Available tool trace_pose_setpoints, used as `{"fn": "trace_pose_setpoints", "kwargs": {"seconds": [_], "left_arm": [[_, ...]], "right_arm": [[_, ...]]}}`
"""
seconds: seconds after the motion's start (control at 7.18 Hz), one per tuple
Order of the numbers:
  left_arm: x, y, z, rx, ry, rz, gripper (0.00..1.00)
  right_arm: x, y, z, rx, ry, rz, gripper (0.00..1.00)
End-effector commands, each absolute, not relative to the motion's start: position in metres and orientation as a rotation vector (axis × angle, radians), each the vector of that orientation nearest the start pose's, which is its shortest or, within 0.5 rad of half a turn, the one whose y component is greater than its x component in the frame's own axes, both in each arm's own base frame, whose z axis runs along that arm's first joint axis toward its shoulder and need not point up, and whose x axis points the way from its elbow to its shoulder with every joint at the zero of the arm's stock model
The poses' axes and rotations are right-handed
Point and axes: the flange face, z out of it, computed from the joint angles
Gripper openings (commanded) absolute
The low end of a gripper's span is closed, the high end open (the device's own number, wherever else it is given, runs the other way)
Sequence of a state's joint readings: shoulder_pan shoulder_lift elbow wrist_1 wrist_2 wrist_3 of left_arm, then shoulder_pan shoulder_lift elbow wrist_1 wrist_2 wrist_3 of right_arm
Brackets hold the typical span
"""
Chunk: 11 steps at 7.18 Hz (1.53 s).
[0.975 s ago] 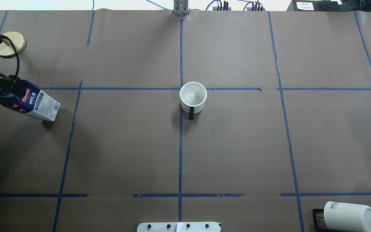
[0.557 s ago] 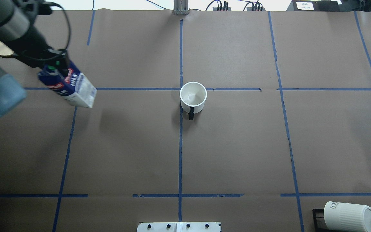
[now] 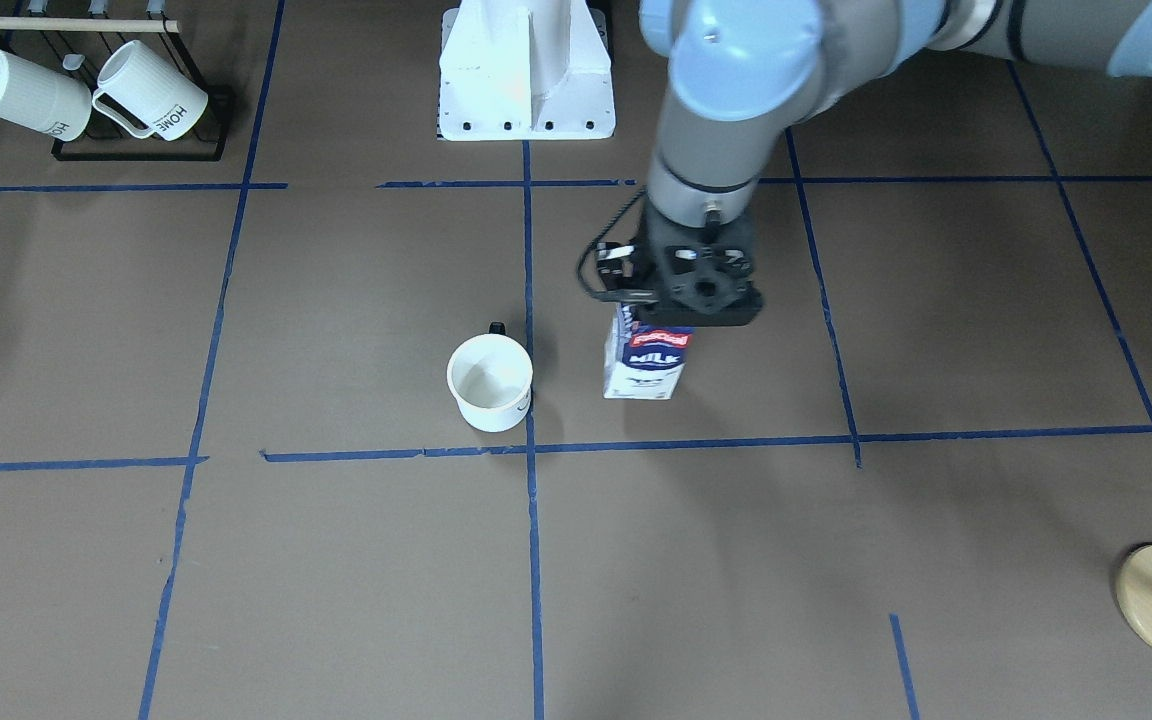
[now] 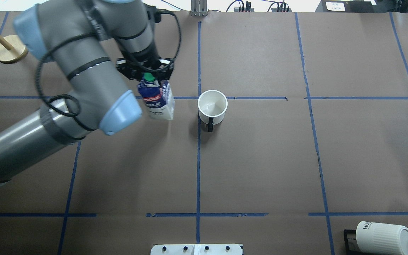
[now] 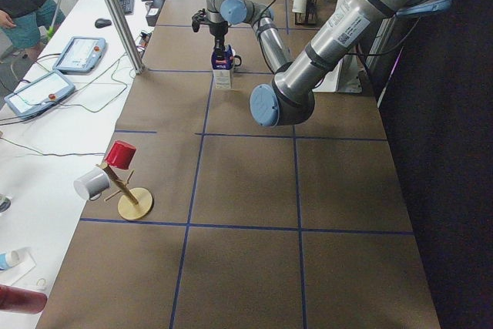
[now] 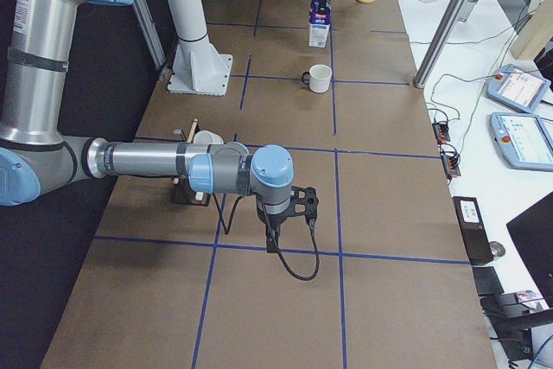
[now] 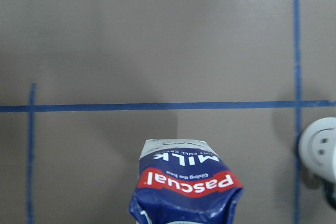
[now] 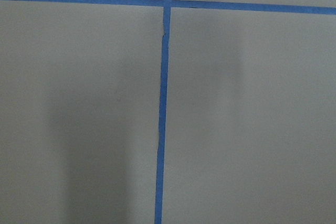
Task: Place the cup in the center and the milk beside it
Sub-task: 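Carry the milk carton with the left gripper beside the white mug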
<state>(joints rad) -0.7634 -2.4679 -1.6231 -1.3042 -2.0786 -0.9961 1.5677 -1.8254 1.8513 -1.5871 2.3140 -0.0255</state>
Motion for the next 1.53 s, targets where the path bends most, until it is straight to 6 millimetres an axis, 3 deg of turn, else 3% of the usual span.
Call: {"fn": "trace_pose_setpoints", "kwargs": {"seconds": [0.0, 0.28, 0.42, 0.7, 0.84, 0.98, 1.39], "left_arm": [[0.496, -0.542, 0.104, 0.033, 0.864, 0.021, 0.43], [0.504, -0.546, 0.111, 0.036, 0.865, 0.027, 0.46], [0.506, -0.547, 0.115, 0.031, 0.859, 0.025, 0.56], [0.51, -0.55, 0.124, 0.018, 0.843, 0.019, 0.94], [0.508, -0.55, 0.12, 0.022, 0.847, 0.018, 1.0], [0.501, -0.547, 0.113, 0.026, 0.856, 0.019, 1.0], [0.427, -0.553, 0.086, 0.02, 0.866, 0.003, 1.0]], "right_arm": [[0.065, -0.385, 0.637, 0.014, -0.744, -0.029, 1.0], [0.065, -0.385, 0.638, 0.013, -0.742, -0.029, 1.0], [0.065, -0.385, 0.638, 0.012, -0.742, -0.028, 1.0], [0.065, -0.385, 0.638, 0.014, -0.744, -0.029, 1.0], [0.065, -0.386, 0.638, 0.015, -0.742, -0.029, 1.0], [0.065, -0.386, 0.638, 0.015, -0.742, -0.029, 1.0], [0.064, -0.387, 0.637, 0.016, -0.742, -0.031, 1.0]]}}
